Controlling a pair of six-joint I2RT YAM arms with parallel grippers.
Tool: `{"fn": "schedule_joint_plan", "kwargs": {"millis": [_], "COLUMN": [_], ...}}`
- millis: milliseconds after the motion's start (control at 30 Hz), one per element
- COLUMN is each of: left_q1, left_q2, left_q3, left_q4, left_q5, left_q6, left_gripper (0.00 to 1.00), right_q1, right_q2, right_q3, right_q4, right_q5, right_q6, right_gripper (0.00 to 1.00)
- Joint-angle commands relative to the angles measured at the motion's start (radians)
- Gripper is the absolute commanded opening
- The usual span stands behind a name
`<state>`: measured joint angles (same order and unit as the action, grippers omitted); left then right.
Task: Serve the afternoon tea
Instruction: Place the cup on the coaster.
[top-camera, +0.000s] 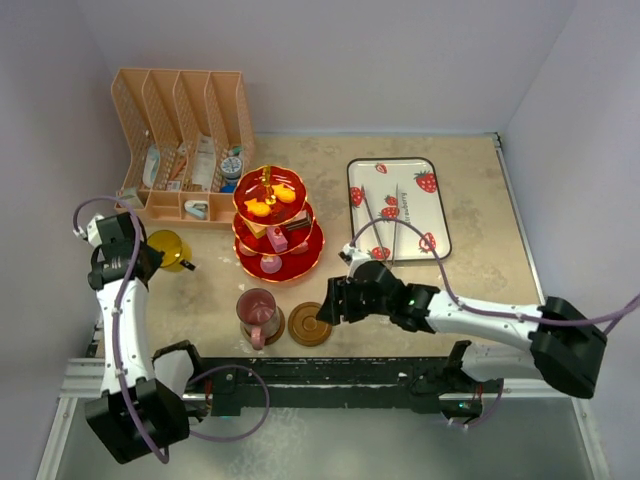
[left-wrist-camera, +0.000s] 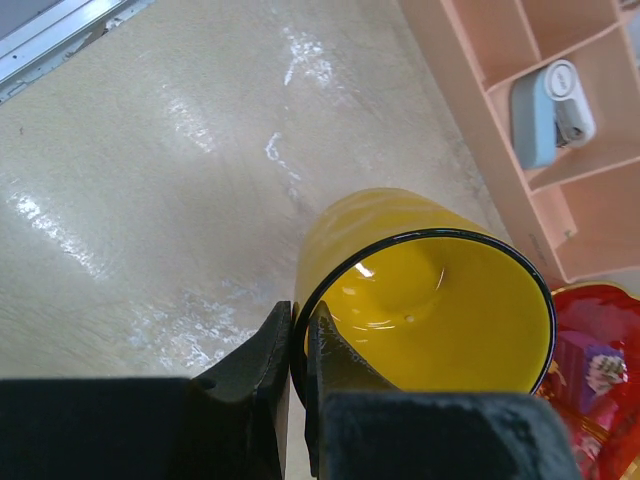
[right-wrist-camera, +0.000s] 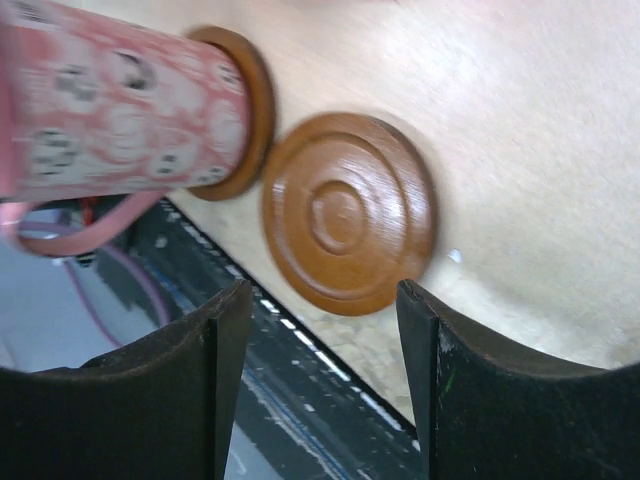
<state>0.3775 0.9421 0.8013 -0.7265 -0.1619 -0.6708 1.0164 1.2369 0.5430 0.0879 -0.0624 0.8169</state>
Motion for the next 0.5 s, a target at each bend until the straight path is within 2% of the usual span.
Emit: {"fn": "schedule_joint_plan", "kwargs": {"millis": [0,100,300,467], "left_q1": [0.003,0.001,0.001,-0.002], "left_q2": [-0.077,-0.102,-0.098,-0.102], "left_q3": [0.106,0.14,0.25,0.32], "left_q4": [0.003,-0.039,-0.179,-0.265], "left_q5": [0.082,0.128,0.175,0.196], "left_q6": [-0.032,-0.045,-0.015,-0.006], "left_gripper": [0.0,0.0,0.0,0.0], "right_q1": [0.013,0.041,0.245,0.321], "right_q2": [-0.12,-0.174,-0.144,-0.061], "right_q3": [0.075,0.108,0.231,0.3], "right_q4": [0.025,0.075,0.108,0.202], "right_q5": [-0.025,-0.046,0.255,0.408], "right_q6": [-0.062,-0.1,-0.274,-0.425], "right_gripper": [0.63,0.62,0.61,0.59]}}
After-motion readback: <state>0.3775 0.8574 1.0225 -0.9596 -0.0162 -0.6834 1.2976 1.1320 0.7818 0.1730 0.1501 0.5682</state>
